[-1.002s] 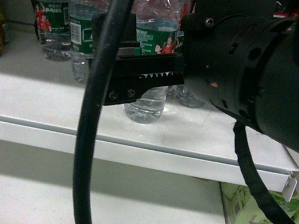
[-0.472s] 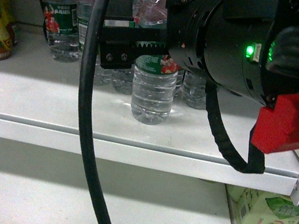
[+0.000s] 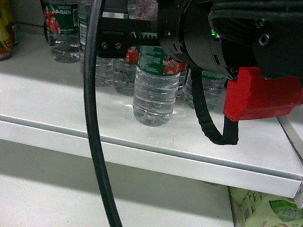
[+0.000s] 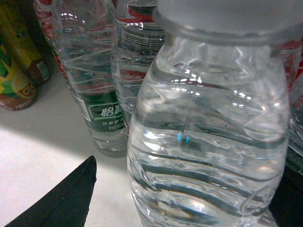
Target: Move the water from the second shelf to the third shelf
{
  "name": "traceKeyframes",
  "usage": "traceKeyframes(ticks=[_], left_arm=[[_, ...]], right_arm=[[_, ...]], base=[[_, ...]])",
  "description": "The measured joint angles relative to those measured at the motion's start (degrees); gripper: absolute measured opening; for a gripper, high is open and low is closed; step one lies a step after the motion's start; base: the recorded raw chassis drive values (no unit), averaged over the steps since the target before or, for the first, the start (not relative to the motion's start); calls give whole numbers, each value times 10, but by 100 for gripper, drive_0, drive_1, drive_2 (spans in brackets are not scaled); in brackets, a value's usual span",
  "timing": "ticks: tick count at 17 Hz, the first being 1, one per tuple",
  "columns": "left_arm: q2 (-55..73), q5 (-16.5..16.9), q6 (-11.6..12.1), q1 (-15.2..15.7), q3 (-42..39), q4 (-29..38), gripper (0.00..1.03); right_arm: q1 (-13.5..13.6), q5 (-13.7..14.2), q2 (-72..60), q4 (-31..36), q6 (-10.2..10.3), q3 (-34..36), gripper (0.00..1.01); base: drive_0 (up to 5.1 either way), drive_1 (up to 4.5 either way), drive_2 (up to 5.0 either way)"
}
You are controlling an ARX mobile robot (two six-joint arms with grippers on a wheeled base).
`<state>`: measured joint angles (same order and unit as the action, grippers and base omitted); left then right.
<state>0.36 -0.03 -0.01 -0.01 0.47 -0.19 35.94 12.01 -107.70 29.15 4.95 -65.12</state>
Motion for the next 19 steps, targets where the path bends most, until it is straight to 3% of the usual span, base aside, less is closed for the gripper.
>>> traceKeyframes(ticks=[6, 9, 11, 15, 19], left_arm=[[0, 0, 0, 0, 0, 0, 98], [0, 0, 0, 0, 0, 0, 98], [0, 0, 0, 0, 0, 0, 98], [0, 0, 0, 0, 0, 0, 98], [0, 0, 0, 0, 0, 0, 98]], right_arm=[[0, 11, -28, -11, 17, -18, 95], [2, 21, -29, -11, 24, -24, 58], [4, 23, -30, -10, 25, -26, 46], [5, 21, -28, -5, 24, -23, 42], [3, 1, 35, 2, 13, 54, 42]], base=[[0, 0, 0], [0, 0, 0], [0, 0, 0], [0, 0, 0], [0, 0, 0]])
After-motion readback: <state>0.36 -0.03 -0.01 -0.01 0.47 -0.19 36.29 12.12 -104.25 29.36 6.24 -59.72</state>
